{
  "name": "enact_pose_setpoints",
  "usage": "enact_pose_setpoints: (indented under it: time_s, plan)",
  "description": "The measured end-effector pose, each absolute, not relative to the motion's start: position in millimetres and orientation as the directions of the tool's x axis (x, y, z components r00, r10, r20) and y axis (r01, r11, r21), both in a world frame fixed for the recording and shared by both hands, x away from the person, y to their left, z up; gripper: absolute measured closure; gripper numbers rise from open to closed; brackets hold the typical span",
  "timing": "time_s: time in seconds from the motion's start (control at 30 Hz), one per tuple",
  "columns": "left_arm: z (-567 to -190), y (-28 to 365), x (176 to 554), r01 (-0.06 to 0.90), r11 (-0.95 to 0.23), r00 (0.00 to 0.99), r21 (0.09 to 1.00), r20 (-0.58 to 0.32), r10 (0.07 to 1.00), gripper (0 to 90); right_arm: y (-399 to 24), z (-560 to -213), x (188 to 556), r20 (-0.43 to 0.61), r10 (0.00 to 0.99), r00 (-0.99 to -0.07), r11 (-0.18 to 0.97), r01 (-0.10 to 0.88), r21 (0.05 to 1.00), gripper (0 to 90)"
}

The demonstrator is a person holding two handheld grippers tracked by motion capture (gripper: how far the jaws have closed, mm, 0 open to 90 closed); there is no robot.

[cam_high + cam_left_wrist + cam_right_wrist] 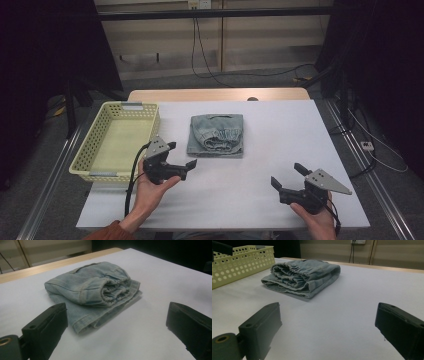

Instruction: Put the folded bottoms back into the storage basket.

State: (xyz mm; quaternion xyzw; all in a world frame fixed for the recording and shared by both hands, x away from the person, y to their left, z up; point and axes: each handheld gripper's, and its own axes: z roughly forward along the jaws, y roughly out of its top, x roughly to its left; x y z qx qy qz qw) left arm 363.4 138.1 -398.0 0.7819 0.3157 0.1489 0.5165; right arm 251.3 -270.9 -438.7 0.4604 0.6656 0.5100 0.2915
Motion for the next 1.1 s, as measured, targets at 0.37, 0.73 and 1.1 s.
enact_pose_setpoints:
  time_s: [0.37, 0.73, 1.1]
  plan:
    - [-393, 123, 381, 0.334, -0.311, 0.760, 0.890, -0.059, 0.647, 4.3, -269, -438, 253, 0.073, 0.909, -0.411, 0.065, 0.311, 0.948, 6.7]
    - [-389, 112, 404, 0.367, -0.290, 0.733, 0.884, -0.083, 0.675, 4.4, -270, -438, 253, 0.078, 0.908, -0.412, 0.061, 0.313, 0.948, 6.7]
    - [-381, 91, 426, 0.393, -0.303, 0.714, 0.868, -0.080, 0.695, 5.2, -271, -439, 254, 0.084, 0.907, -0.414, 0.057, 0.319, 0.946, 6.7]
